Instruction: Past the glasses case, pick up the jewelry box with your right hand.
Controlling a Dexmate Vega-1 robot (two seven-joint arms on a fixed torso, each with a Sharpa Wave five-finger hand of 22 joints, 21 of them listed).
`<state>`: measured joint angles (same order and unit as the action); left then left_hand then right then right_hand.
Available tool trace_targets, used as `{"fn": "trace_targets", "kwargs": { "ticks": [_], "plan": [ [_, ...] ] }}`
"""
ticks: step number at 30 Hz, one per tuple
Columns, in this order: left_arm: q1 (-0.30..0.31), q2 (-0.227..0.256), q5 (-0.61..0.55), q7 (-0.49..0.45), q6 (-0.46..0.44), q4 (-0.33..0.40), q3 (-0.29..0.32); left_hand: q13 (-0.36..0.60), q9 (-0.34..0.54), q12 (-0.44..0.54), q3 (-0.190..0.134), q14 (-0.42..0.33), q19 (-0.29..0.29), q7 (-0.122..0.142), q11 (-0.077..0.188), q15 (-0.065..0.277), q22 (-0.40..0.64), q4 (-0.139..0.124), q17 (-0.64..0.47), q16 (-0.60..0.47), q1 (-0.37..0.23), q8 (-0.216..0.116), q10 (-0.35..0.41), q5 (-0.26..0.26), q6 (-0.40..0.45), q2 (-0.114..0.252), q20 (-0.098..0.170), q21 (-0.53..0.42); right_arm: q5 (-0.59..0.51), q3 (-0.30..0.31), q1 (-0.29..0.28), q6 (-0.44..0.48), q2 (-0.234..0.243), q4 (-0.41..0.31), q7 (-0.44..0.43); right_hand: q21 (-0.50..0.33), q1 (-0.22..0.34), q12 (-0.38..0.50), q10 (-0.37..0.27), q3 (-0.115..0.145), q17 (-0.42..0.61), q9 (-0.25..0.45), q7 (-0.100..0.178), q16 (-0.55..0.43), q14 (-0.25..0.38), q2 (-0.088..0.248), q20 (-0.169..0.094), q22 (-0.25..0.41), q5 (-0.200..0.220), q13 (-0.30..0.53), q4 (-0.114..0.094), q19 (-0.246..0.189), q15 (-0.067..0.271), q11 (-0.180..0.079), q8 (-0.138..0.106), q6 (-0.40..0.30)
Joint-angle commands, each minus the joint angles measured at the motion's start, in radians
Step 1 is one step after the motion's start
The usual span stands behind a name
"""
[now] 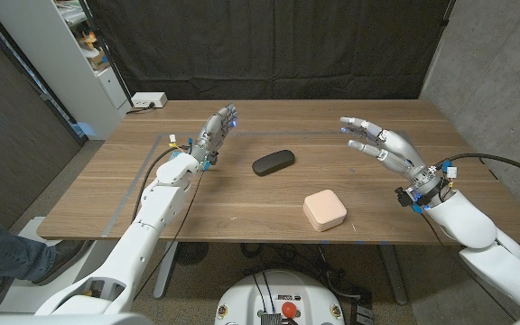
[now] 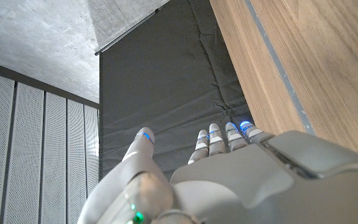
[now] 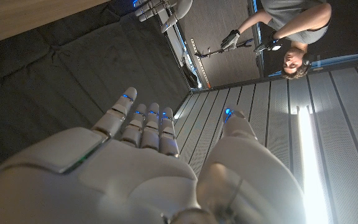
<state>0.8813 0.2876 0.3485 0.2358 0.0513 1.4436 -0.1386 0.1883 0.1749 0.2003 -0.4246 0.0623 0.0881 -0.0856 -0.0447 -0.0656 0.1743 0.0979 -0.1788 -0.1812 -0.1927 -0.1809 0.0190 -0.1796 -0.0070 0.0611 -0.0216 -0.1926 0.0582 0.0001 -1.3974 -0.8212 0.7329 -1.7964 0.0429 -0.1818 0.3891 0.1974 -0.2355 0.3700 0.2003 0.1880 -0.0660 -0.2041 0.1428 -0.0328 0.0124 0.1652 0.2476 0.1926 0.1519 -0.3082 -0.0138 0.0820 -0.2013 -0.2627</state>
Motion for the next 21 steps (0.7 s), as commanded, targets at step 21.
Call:
{"fn": "trace_targets", "kwargs": {
  "ticks": [21],
  "plan": [
    [0.018,-0.008,0.003,-0.009,0.009,0.012,-0.007,0.005,0.003,0.009,0.000,0.007,0.005,-0.005,-0.008,-0.005,0.004,0.006,-0.002,-0.005,-0.001,-0.005,-0.006,-0.001,0.005,0.012,0.006,-0.003,-0.198,0.107,-0.075,-0.001,-0.020,-0.045,-0.019,-0.003,0.028,-0.002,0.007,0.005,-0.001,0.005,0.003,0.006,-0.005,-0.017,0.004,0.003,0.017,0.002,0.012,0.005,0.002,-0.005,0.001,0.007]
  ]
}}
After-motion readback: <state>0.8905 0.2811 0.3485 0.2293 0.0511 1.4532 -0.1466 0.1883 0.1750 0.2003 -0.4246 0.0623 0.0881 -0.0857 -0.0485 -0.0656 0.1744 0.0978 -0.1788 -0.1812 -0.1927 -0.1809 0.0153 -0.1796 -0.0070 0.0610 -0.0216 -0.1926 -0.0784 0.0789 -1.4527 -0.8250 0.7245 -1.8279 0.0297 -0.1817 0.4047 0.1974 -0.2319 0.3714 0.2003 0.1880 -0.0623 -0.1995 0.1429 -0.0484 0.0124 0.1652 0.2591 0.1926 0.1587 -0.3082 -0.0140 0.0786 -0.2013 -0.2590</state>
